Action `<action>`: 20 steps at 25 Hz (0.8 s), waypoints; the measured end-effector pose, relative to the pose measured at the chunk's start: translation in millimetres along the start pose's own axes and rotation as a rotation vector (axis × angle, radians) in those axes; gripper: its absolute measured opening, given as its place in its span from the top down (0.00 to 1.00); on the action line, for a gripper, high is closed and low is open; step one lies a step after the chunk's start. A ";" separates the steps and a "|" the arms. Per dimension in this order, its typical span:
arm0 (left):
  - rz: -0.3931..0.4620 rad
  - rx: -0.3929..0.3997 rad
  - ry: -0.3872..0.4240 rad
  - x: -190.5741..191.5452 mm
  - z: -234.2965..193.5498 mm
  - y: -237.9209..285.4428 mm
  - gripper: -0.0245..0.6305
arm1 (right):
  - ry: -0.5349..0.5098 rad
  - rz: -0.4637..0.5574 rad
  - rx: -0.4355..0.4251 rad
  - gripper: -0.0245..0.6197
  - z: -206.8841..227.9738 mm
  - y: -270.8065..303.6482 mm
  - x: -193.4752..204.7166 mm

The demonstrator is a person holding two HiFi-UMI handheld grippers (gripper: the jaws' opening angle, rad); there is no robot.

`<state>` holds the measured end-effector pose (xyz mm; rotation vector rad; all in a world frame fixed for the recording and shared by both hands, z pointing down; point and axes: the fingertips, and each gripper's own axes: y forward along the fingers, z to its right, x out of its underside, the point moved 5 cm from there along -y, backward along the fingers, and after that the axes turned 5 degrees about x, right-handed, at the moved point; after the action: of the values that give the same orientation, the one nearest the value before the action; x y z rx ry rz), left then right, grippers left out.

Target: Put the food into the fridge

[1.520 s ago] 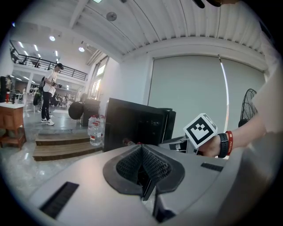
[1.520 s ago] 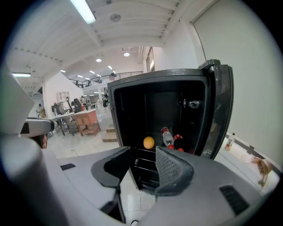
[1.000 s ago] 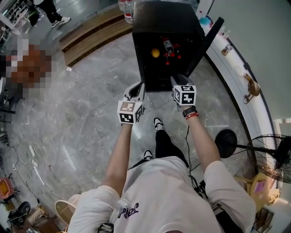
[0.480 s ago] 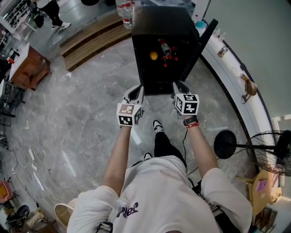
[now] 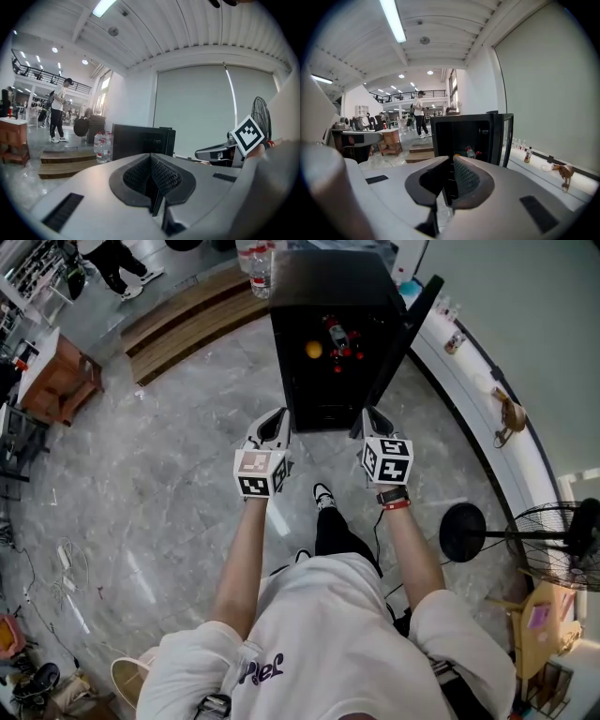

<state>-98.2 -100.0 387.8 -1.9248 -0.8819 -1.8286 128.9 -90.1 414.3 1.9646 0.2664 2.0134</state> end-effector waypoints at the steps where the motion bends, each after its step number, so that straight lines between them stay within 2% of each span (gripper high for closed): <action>1: 0.006 0.000 0.002 -2.3 1.4 -2.1 0.93 | 0.004 0.004 0.004 0.90 -0.2 -4.0 0.2; 6: 0.039 -0.011 -0.031 -12.5 3.5 -15.9 0.93 | 0.032 0.023 0.004 0.92 -4.6 -20.5 -3.2; 20: 0.042 -0.017 -0.004 -6.7 21.5 -43.5 0.93 | 0.102 0.086 0.003 0.94 -7.0 -64.5 -7.7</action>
<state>-109.5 -55.2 371.6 -1.9426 -0.8228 -1.8146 128.1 -32.0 384.4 1.9090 0.2117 2.1720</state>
